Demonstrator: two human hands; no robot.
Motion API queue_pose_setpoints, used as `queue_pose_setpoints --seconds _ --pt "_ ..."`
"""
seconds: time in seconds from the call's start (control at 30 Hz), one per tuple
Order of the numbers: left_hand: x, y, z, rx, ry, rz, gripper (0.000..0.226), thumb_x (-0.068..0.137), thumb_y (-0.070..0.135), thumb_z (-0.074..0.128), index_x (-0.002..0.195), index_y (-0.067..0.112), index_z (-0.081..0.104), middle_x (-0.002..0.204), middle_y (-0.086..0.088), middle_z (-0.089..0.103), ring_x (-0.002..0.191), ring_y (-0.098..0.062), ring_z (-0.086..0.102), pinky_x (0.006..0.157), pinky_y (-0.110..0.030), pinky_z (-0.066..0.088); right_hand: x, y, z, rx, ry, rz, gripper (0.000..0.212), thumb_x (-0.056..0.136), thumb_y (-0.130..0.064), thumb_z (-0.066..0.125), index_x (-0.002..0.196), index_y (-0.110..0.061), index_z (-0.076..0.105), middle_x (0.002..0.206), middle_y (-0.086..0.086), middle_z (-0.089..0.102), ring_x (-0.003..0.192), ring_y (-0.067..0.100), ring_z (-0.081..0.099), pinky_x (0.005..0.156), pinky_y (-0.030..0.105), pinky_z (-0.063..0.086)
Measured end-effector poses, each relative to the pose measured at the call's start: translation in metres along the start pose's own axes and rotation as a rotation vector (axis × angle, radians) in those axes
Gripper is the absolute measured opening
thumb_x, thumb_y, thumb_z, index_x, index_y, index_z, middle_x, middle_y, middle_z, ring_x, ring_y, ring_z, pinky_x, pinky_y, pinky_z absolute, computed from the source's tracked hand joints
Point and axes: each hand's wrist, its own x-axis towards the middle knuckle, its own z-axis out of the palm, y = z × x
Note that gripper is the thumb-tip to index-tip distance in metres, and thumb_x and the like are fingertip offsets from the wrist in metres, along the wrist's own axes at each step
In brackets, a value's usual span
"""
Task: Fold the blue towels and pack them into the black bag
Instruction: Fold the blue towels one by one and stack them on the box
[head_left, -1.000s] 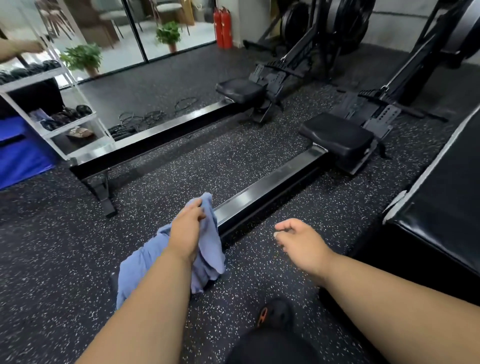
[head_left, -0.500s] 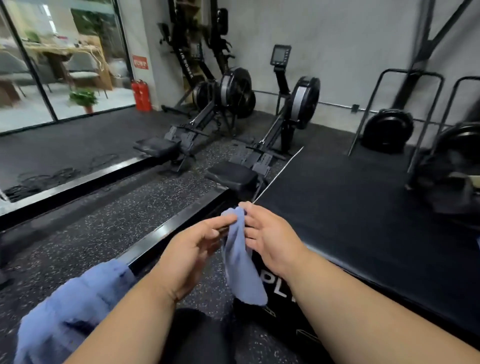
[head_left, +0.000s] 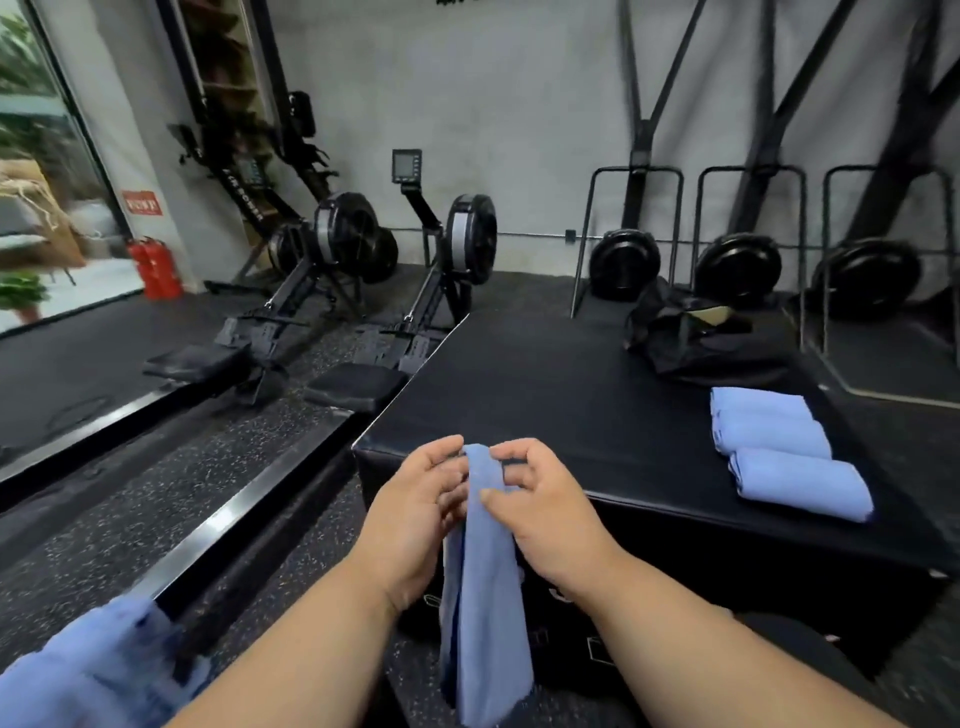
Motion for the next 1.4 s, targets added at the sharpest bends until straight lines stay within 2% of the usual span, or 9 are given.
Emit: queue_pose_setpoints --seconds 0.1,0.23,0.4,0.53,0.7,0.9,1.07,1.2,1.4 --pt "-0.005 -0.01 0.016 0.106 0.053 0.025 0.033 0.101 0.005 0.062 0.131 0.02 0.064 0.093 0.0 0.069 0.077 -0.007 0.061 0.07 -0.022 0.052 -0.011 0.002 -0.012 -0.05 0.055 -0.025 0.009 0.092 -0.012 0.066 0.096 -0.02 0.068 0.093 0.006 0.077 0.08 0.016 0.068 0.078 0.038 0.055" --pt "-0.011 -0.013 0.03 0.104 0.027 0.03 0.036 0.097 0.002 0.068 0.129 0.018 0.063 0.093 0.001 0.073 0.086 -0.007 0.069 0.08 -0.024 0.056 -0.018 0.001 -0.027 0.047 0.047 -0.007 0.005 0.099 -0.012 0.061 0.098 -0.009 0.065 0.07 0.002 0.059 0.061 0.015 0.047 0.053 0.029 0.041" --pt "-0.017 -0.011 0.039 0.128 -0.009 0.036 0.047 0.09 -0.002 0.077 0.129 0.017 0.059 0.1 -0.013 0.072 0.093 -0.018 0.074 0.077 -0.023 0.057 -0.021 -0.001 -0.034 0.129 0.007 0.005 0.018 0.1 -0.024 0.065 0.093 -0.008 0.06 0.063 -0.007 0.055 0.055 0.006 0.048 0.052 0.02 0.04" --pt "-0.015 -0.011 0.035 0.131 -0.005 0.032 0.049 0.089 -0.003 0.077 0.13 0.015 0.059 0.093 -0.009 0.074 0.091 -0.019 0.075 0.081 -0.028 0.056 -0.016 0.003 -0.035 0.122 0.026 0.045 0.026 0.102 -0.029 0.062 0.078 -0.018 0.057 0.064 -0.006 0.051 0.055 0.008 0.044 0.052 0.023 0.037" --pt "-0.011 -0.011 0.027 0.138 -0.033 0.035 0.052 0.088 -0.006 0.077 0.133 0.013 0.059 0.095 -0.011 0.075 0.096 -0.022 0.074 0.094 -0.035 0.053 -0.013 0.004 -0.033 0.143 -0.02 0.035 0.028 0.101 -0.03 0.066 0.077 -0.017 0.057 0.061 -0.009 0.052 0.052 0.004 0.045 0.047 0.016 0.037" --pt "-0.01 -0.015 0.022 0.176 -0.056 0.028 0.053 0.09 -0.012 0.071 0.135 0.012 0.056 0.109 -0.016 0.078 0.098 -0.021 0.076 0.081 -0.024 0.057 -0.005 0.011 -0.028 0.097 -0.008 0.068 0.026 0.086 -0.036 0.077 0.074 -0.022 0.058 0.07 0.006 0.051 0.065 0.021 0.042 0.053 0.032 0.032" --pt "0.001 -0.01 0.007 0.065 0.018 0.004 0.059 0.083 -0.011 0.073 0.135 0.011 0.057 0.115 -0.02 0.077 0.101 -0.026 0.075 0.083 -0.031 0.059 0.001 0.016 -0.035 0.209 0.043 0.086 0.024 0.101 -0.027 0.065 0.082 -0.014 0.059 0.074 0.007 0.057 0.064 0.019 0.051 0.057 0.031 0.041" --pt "0.009 0.005 -0.017 -0.043 0.153 0.018 0.045 0.093 -0.015 0.061 0.13 0.011 0.062 0.108 -0.012 0.075 0.094 -0.016 0.071 0.076 -0.022 0.057 0.011 0.022 -0.05 0.356 0.133 0.133 0.019 0.105 -0.026 0.061 0.094 -0.011 0.062 0.083 0.006 0.064 0.079 0.021 0.058 0.074 0.038 0.046" --pt "0.009 0.006 -0.021 0.199 0.153 -0.016 0.041 0.092 -0.008 0.067 0.126 0.014 0.064 0.106 -0.01 0.078 0.091 -0.013 0.073 0.078 -0.023 0.058 0.013 0.02 -0.053 0.467 0.027 0.145 0.017 0.106 -0.023 0.058 0.093 -0.011 0.059 0.086 0.008 0.058 0.083 0.022 0.056 0.079 0.037 0.046"
